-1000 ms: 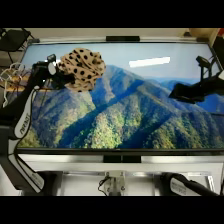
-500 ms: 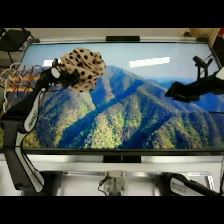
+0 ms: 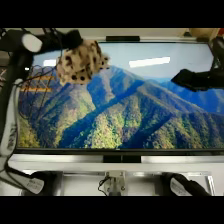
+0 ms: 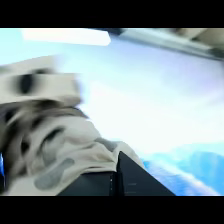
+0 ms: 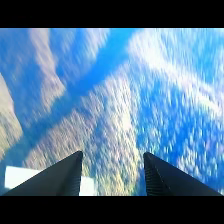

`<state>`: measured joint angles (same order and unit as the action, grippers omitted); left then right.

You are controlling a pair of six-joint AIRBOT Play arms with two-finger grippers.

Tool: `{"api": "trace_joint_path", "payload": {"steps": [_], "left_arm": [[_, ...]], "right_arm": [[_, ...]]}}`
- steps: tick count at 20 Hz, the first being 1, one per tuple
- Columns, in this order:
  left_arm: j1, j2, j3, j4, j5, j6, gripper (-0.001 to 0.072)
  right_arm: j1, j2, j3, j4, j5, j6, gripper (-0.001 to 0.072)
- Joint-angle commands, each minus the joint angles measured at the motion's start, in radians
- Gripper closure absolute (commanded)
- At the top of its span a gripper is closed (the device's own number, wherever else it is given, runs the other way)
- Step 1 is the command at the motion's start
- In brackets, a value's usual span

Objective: Fold the shirts.

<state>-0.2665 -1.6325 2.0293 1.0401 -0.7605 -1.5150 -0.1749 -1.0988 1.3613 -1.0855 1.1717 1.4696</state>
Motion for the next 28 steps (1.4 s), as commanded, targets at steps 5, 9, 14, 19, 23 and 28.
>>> {"api": "trace_joint_path", "payload": {"steps": [5,9,14,19,23,28], "left_arm": [[-0.309,0.416,-0.124,0.262,-0.115,-0.066,0.0666],[-0.483,0.394,-0.428,0.344,-0.121,-0.295,0.0665],[-0.628,0.243,-0.663,0.216,0.047,-0.375,-0.0013],[-0.351,0.261,-0.488,0.415,-0.365,-0.258,-0.0013],[-0.039,0.237,-0.476,0.455,-0.504,-0.259,-0.0013],[0.126,0.097,-0.607,0.294,-0.495,-0.259,-0.0013]], "right_arm": [[-0.001,0.395,0.000,-0.027,-0.049,0.017,0.0222],[-0.001,0.433,-0.005,-0.114,0.251,0.072,0.0115],[-0.001,0.417,-0.169,-0.115,0.336,0.071,0.0035],[0.000,0.337,-0.355,-0.078,0.285,0.075,0.0035],[0.034,0.227,-0.476,-0.024,0.104,0.076,0.0035],[0.259,-0.006,-0.493,-0.025,-0.064,0.038,0.0035]]}}
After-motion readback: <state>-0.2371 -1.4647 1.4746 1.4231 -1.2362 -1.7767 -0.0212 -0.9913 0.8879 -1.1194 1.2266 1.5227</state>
